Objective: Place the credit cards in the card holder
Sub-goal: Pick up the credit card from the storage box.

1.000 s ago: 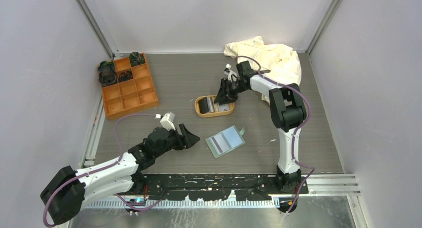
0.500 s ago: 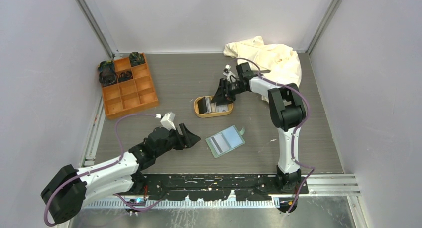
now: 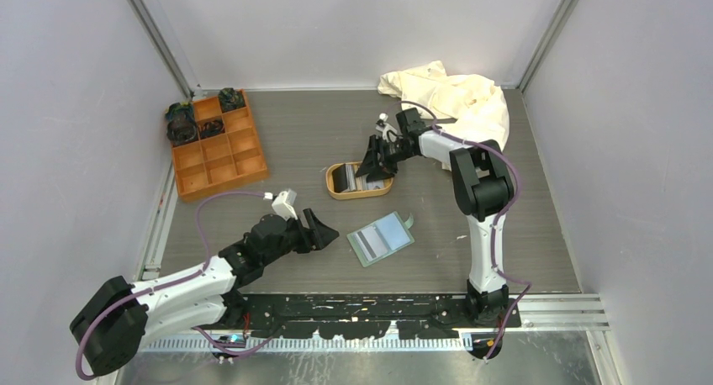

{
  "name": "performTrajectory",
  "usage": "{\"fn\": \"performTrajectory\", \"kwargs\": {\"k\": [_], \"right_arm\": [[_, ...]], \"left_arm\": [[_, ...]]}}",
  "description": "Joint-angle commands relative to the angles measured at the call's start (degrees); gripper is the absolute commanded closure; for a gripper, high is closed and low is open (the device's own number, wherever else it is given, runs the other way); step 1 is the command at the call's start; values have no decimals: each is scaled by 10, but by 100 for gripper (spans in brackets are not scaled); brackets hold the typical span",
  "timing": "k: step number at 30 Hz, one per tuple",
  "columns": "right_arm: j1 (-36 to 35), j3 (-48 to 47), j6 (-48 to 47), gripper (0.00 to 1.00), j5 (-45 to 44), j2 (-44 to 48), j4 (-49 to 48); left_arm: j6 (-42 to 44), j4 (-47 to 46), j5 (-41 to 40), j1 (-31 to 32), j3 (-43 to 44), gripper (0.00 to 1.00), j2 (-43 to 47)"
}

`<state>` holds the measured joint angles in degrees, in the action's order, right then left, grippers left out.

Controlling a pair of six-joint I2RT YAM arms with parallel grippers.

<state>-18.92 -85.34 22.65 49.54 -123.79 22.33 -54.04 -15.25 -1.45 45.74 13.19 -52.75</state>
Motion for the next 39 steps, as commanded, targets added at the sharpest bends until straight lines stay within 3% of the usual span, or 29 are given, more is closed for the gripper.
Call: {"fn": "performTrajectory", "kwargs": {"k": [1,9,22,31,39], "right_arm": [[-10,-18,-6,45,7,0,4],[-9,-33,-75,46,-79,50,61],[-9,-34,-87,47,-45,56,64],[-10,-35,-76,45,-91,47,69],[-17,-36,-63,56,-61,40,53]], "left_arm": [[-4,-35,3,-2,3,32,-2],[-3,-27,0,-3,1,32,6],[-3,-22,-1,-2,1,32,11],[-4,-28,-1,-2,-1,32,5],[-5,-30,1,-2,-2,32,1]]}}
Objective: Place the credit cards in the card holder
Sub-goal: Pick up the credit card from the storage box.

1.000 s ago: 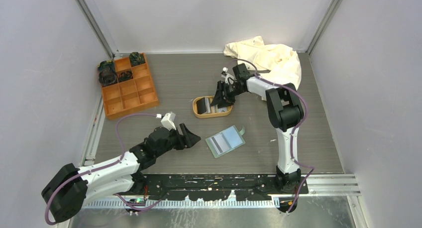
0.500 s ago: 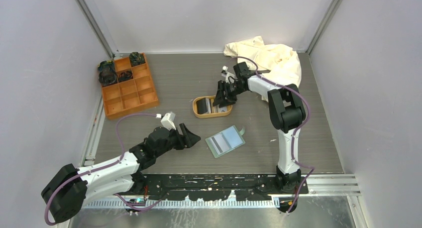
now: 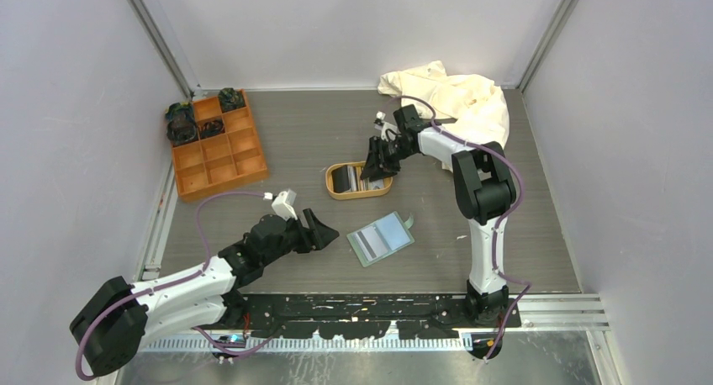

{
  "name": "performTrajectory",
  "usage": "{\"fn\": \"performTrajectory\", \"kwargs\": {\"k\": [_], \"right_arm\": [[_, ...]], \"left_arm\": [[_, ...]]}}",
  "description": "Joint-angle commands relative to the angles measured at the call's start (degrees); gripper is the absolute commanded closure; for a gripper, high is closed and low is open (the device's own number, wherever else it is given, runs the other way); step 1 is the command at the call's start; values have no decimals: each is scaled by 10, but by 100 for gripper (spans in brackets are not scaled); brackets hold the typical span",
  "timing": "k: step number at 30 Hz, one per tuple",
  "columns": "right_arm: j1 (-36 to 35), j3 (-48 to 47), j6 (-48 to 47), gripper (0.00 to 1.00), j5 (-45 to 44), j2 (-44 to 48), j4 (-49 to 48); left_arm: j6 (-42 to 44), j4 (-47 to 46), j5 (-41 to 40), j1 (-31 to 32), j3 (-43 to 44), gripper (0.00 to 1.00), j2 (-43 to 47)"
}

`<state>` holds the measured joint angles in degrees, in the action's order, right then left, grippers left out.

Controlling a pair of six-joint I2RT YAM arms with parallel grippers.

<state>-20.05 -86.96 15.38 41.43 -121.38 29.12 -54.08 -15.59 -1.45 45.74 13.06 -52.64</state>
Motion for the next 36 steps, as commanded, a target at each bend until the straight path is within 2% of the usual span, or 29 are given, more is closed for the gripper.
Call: {"fn": "performTrajectory", "kwargs": {"k": [1,16,21,28,36], "right_arm": [[-5,-19,10,56,22,16,-16],[-5,-17,50,57,40,-16,-37],[-6,-18,54,55,22,-16,-31],[-6,-15,75,54,63,-21,-57],[-6,-1,104,65,111,-3,-100]], "left_arm": [[-5,-27,0,-2,-1,32,-1],[-8,-27,4,-2,1,32,-1],[-7,-25,2,-2,1,32,1],[-8,-28,4,-2,2,32,-5],[-8,-27,3,-2,2,32,-2]]}}
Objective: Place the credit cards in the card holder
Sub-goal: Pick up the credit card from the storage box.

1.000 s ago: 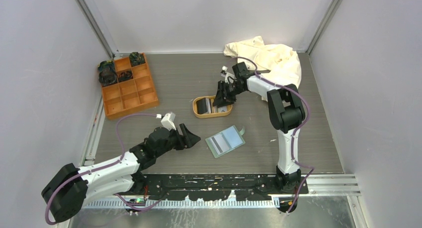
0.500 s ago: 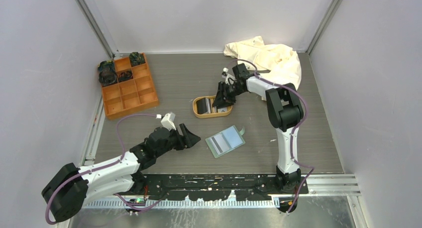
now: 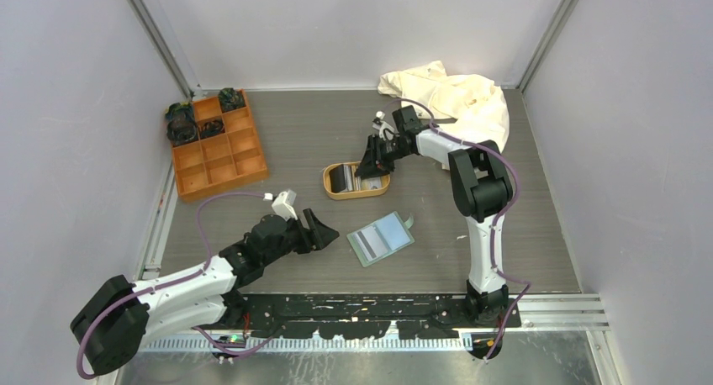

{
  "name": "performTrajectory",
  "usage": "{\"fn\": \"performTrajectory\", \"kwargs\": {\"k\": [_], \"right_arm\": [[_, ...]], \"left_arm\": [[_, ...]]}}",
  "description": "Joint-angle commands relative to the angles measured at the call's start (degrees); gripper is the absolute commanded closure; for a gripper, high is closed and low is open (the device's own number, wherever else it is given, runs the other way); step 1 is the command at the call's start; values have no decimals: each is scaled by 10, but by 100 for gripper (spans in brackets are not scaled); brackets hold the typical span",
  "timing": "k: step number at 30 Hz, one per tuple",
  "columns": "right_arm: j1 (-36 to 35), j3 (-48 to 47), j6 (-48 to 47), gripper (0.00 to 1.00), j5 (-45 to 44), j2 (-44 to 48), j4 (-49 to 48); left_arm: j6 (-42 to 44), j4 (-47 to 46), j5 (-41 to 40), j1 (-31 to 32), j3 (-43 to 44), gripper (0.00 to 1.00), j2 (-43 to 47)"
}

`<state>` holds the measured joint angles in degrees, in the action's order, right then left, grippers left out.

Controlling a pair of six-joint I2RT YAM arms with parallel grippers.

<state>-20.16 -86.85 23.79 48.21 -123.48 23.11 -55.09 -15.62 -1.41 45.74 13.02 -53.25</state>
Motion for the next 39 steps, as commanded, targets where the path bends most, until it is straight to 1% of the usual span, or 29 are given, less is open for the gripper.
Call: {"fn": "performTrajectory", "kwargs": {"k": [1,5,10,12,22,39], "right_arm": [[-4,-2,20,65,44,20,-42],[-5,-2,14,65,32,23,-36],[-4,-24,-46,62,-29,33,32],[-3,-28,-66,60,-46,38,46],[-1,-38,-88,59,-67,35,67],[-9,-48,-44,61,1,-13,37]], "left_arm": [[3,-27,3,-2,3,32,4],[2,-25,3,-2,3,32,4],[2,-19,0,-2,3,32,11],[3,-18,-1,-3,3,32,13],[3,-19,0,-2,3,32,10],[2,-17,1,-2,3,32,10]]}}
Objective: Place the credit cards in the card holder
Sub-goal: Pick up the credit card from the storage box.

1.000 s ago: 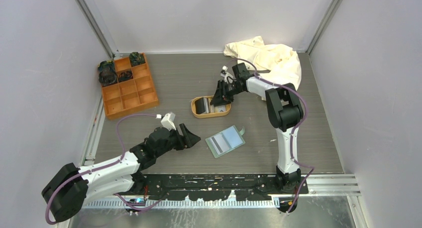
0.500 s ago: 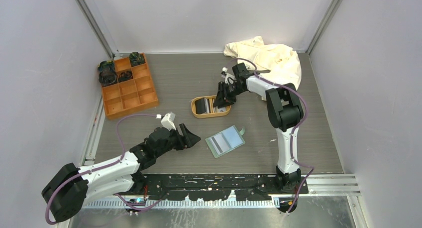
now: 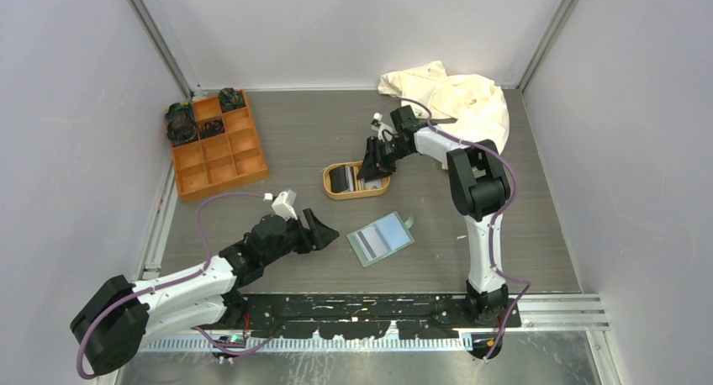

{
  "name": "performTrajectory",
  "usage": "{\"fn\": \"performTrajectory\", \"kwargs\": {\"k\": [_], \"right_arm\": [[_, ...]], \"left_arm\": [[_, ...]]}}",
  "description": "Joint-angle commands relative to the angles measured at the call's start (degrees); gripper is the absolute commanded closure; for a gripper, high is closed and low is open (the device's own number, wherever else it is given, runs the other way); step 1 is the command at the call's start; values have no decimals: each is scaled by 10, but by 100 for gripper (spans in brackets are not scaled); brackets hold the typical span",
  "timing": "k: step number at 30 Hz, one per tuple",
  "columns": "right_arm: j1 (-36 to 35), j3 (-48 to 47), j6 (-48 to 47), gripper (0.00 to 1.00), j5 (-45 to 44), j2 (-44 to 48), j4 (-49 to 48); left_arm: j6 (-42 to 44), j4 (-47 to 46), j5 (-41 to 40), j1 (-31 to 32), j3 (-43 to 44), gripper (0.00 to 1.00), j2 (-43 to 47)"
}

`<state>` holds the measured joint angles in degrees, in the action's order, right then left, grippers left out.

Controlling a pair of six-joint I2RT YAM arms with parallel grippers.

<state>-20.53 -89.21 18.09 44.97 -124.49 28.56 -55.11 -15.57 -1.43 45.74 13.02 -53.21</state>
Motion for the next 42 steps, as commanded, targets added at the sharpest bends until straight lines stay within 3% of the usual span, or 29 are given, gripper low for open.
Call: {"fn": "performTrajectory", "kwargs": {"k": [1,9,14,23,42], "right_arm": [[-6,-25,14,61,36,-3,-17],[-7,-8,71,62,76,6,-76],[-11,-22,55,60,18,-7,-38],[-37,-46,38,51,4,-33,-9],[-5,-27,68,59,54,21,-41]], "left_arm": [[2,-17,0,-2,3,32,9],[1,-20,3,-2,3,32,6],[0,-20,2,-2,4,32,6],[-1,-17,3,-2,5,32,7],[0,-2,-3,-2,3,32,25]]}}
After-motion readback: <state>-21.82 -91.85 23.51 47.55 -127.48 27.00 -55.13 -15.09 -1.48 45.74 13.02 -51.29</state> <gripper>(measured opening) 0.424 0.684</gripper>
